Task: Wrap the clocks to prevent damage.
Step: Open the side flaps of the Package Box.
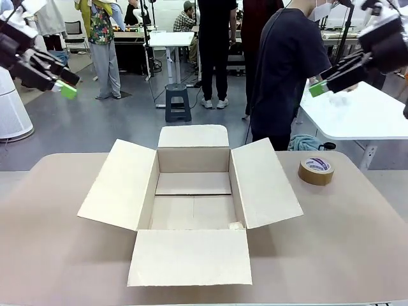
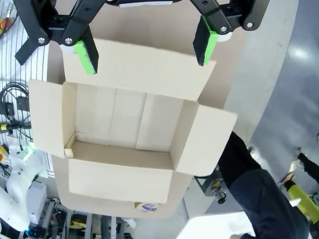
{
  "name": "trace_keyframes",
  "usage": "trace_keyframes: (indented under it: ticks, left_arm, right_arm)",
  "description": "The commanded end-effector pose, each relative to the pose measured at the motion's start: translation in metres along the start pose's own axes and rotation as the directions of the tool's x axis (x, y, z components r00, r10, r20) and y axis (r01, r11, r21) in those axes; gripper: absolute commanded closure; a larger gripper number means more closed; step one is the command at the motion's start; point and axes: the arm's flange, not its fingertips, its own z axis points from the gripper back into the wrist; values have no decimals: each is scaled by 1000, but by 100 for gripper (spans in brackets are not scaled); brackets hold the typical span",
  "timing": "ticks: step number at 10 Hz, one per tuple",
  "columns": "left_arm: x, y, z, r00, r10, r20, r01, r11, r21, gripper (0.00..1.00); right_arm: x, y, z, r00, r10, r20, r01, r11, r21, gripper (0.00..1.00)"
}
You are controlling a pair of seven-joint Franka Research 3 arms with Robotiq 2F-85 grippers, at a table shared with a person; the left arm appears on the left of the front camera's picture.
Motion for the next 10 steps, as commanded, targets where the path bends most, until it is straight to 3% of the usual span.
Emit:
trace_keyframes:
  ticks: [1,3,5,6,10]
  left_arm:
    - [-20,-8,17,999,27,35,-28,999,31,0]
    - [-37,-9,36,997,55,46,-58,996,66,0]
    - [-48,-15,43,998,60,25,-62,993,103,0]
    - [-41,-4,44,997,76,17,-77,994,73,0]
    - [-41,-4,44,997,76,17,-77,994,73,0]
  right_arm:
    - [-25,-2,15,993,-3,119,-8,996,93,0]
    - [-37,-6,28,992,-33,125,19,994,108,0]
    - [-40,-7,31,996,-50,68,46,998,53,0]
    - [-35,-7,35,992,-37,120,25,995,97,0]
    - [-35,-7,35,992,-37,120,25,995,97,0]
